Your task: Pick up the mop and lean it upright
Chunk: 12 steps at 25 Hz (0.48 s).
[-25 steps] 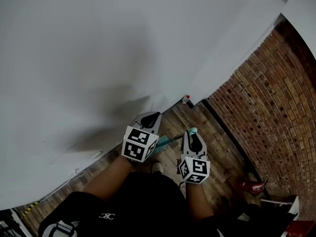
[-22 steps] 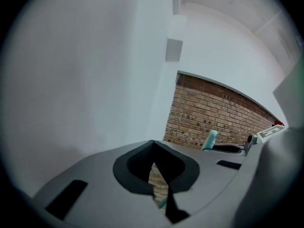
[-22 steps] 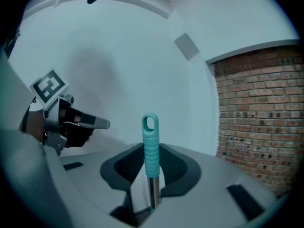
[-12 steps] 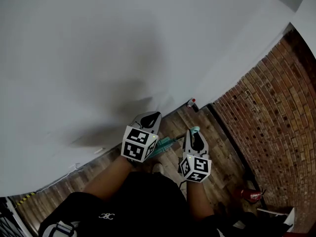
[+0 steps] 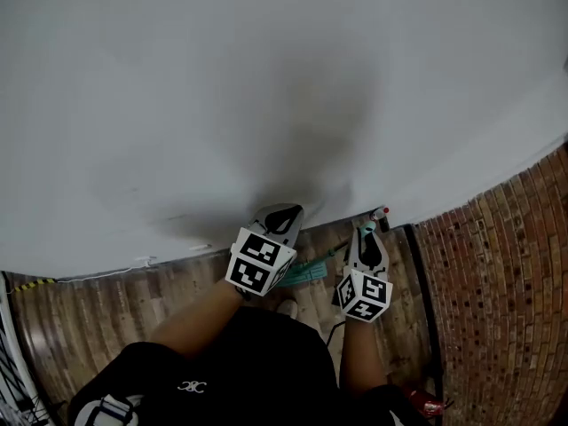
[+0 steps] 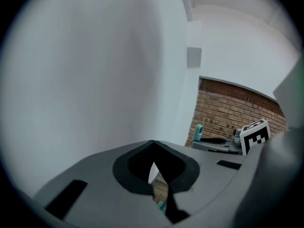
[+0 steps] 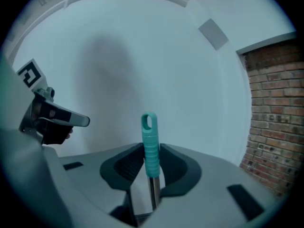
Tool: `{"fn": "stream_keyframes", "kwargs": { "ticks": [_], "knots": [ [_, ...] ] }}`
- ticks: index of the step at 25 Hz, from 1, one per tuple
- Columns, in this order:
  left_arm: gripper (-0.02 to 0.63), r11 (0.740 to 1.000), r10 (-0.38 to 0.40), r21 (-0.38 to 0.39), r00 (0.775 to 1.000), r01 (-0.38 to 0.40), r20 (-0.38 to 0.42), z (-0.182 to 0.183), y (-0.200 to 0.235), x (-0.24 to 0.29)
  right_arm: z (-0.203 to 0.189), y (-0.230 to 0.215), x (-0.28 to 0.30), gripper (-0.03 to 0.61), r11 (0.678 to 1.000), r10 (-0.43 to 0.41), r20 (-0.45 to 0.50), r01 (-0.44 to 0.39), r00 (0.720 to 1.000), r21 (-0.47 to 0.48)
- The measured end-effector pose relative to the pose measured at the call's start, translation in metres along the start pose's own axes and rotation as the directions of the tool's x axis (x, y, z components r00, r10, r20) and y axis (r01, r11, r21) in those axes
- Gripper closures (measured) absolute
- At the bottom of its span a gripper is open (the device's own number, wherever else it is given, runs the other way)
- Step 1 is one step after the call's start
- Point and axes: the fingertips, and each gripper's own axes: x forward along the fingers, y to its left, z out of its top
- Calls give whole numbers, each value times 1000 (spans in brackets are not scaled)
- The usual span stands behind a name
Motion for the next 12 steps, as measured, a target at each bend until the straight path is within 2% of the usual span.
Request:
{"fn": "stream_keyframes", "kwargs": {
  "ticks": [5, 12],
  "knots": [
    [620, 993, 110, -42, 994, -109, 24, -4, 29, -26, 3, 20, 34, 468, 996, 76, -7, -76, 997, -39],
    [620, 974, 211, -93, 977, -207, 35, -15, 55, -56, 4, 54, 74, 468, 979, 181, -43, -184, 983, -86]
  ]
}}
